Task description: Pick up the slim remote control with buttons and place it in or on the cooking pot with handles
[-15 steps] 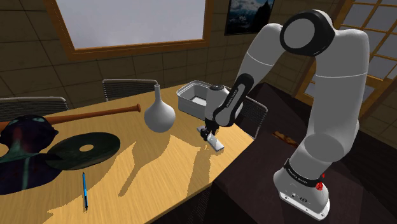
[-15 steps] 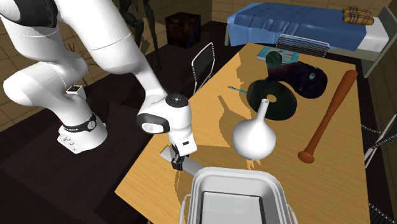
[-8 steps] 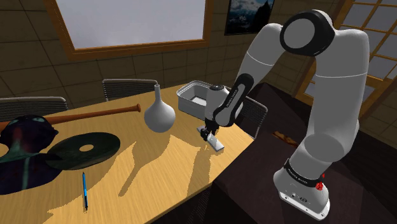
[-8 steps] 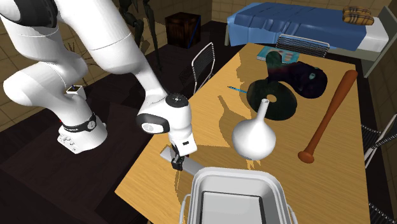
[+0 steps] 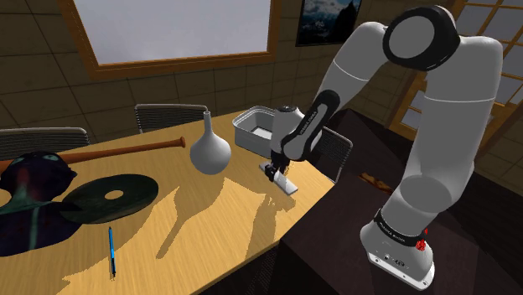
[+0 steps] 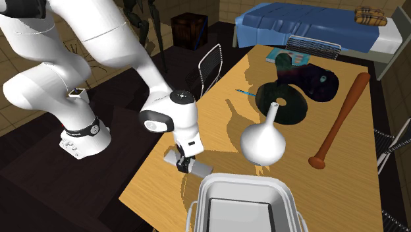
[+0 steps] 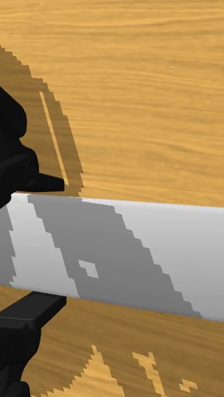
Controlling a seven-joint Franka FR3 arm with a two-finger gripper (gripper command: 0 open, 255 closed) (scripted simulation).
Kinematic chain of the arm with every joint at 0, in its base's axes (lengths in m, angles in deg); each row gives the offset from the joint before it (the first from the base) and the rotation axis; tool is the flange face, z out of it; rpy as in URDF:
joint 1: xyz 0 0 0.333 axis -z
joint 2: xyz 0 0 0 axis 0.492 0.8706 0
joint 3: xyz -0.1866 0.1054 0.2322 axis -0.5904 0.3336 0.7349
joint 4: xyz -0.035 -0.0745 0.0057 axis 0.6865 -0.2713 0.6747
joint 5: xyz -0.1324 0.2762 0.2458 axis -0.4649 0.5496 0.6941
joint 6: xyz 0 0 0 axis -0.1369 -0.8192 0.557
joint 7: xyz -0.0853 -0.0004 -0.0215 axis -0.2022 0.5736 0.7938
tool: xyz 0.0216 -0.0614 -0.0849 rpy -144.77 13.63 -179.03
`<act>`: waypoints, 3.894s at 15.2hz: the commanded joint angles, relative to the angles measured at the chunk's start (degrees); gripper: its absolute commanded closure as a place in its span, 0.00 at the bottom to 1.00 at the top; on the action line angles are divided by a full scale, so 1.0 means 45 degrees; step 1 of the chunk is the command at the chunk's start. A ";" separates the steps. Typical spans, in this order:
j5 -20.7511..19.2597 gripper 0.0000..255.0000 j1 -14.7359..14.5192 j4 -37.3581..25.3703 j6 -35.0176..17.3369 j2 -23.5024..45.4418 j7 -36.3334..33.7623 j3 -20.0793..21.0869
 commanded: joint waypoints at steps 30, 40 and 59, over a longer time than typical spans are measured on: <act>0.2681 1.00 0.0466 -0.0301 0.5562 -0.5394 0.2017 0.0913; 0.2414 1.00 0.0888 -0.2411 0.6834 -0.4550 0.2692 0.0462; 0.1663 1.00 0.2070 -1.4324 1.0550 0.3647 0.4939 -0.0682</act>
